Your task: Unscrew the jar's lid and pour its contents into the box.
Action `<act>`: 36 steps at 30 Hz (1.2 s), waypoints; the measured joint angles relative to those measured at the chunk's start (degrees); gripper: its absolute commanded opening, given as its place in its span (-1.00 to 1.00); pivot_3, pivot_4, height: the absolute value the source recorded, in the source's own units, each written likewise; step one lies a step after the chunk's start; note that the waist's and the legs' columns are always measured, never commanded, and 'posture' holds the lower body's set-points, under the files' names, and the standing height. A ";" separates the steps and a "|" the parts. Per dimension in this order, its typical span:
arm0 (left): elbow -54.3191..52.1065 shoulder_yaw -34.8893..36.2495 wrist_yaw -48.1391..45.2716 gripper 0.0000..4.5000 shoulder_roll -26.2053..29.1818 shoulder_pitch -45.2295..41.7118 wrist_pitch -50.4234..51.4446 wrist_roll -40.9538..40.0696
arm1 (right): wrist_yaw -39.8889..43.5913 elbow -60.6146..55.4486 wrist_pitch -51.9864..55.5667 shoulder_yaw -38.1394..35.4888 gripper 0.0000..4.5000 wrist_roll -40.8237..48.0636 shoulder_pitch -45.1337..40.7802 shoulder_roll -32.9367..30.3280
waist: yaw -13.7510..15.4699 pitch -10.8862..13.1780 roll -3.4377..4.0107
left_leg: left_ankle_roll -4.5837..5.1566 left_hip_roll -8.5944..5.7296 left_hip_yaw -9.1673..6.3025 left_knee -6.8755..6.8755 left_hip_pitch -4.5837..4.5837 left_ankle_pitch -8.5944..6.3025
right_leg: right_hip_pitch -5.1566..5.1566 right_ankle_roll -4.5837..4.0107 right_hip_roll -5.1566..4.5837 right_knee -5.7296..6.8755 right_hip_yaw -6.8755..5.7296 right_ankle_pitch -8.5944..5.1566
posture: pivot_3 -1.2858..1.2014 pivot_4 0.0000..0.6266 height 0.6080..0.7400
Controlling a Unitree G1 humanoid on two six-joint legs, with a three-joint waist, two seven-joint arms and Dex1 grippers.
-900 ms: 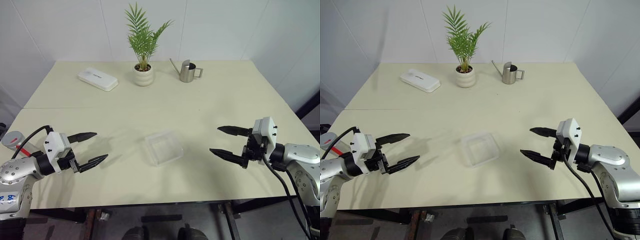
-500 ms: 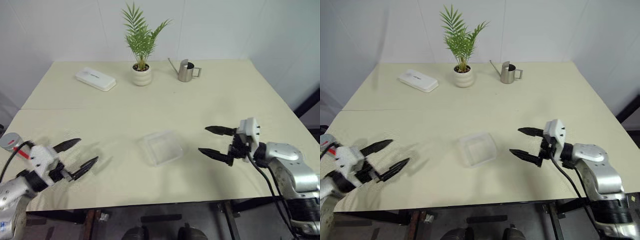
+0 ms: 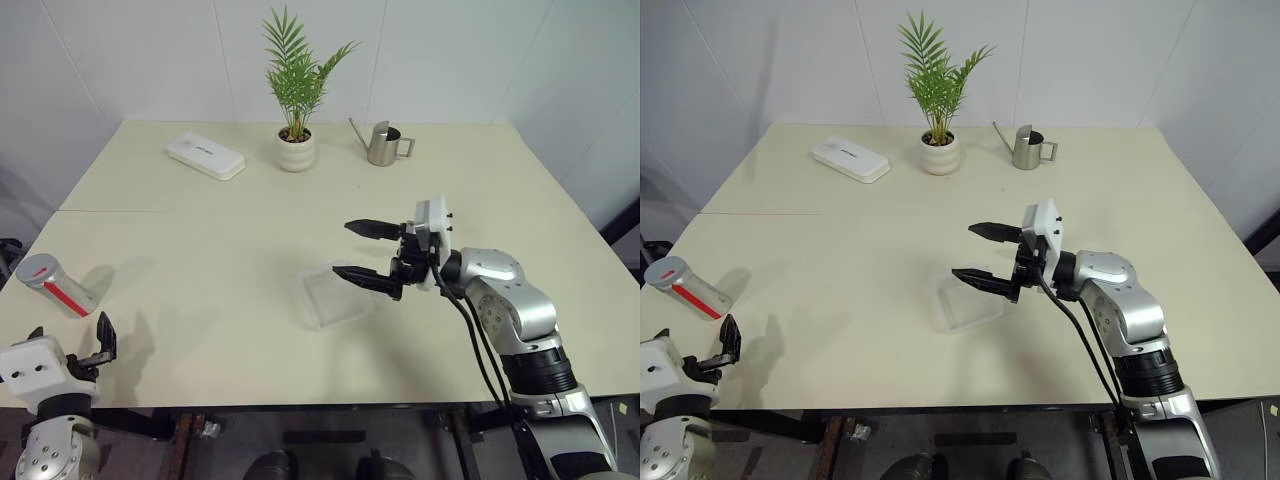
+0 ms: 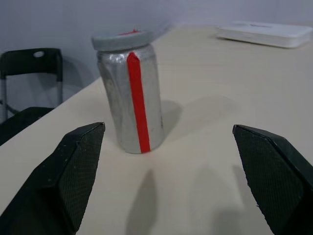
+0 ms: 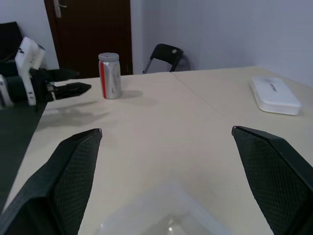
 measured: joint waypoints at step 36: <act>32.11 1.71 18.74 0.98 10.26 -25.14 -5.86 4.76 | -8.75 -5.26 2.09 1.98 1.00 -0.75 1.60 6.52 | -1.58 -0.08 -0.14 | 0.25 0.15 0.44 -0.03 0.09 -0.10 | -0.10 0.02 0.03 0.29 -0.94 0.01 | 0.03 -0.52 1.00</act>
